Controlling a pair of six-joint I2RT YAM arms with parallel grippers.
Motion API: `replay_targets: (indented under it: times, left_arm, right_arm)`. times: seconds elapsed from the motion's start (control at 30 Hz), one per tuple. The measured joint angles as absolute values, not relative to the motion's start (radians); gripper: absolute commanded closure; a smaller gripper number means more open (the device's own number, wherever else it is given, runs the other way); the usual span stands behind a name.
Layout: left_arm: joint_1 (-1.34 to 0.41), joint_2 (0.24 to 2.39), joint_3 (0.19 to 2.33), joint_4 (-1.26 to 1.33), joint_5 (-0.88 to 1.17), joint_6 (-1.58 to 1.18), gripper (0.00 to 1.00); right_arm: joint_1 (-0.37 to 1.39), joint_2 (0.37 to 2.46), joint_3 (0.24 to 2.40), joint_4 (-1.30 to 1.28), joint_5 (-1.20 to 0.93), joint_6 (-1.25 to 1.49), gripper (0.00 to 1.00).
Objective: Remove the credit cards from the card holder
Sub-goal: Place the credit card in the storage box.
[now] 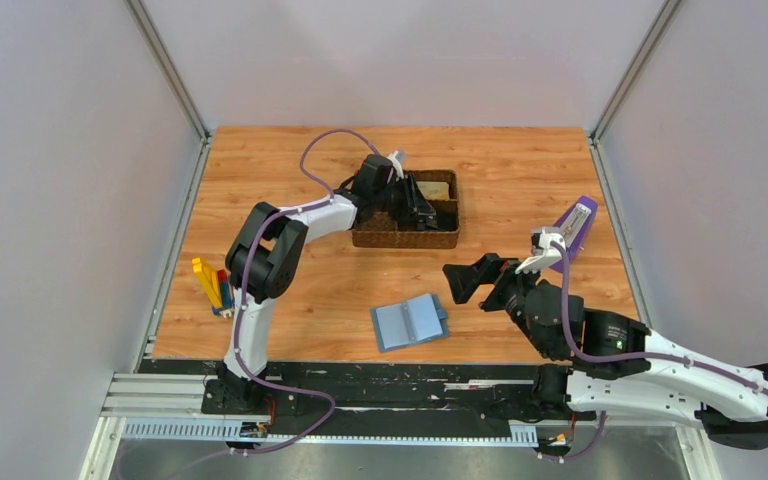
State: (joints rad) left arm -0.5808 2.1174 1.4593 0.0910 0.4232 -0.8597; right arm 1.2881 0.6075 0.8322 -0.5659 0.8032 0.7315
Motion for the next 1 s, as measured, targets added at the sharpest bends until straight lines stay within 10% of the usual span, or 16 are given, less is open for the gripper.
replay_targets:
  times: [1.0]
  left_arm:
    - [-0.568, 1.745, 1.407, -0.199, 0.399, -0.725, 0.56]
  right_arm:
    - [1.288, 0.88, 0.831, -0.572, 0.719, 0.817, 0.04]
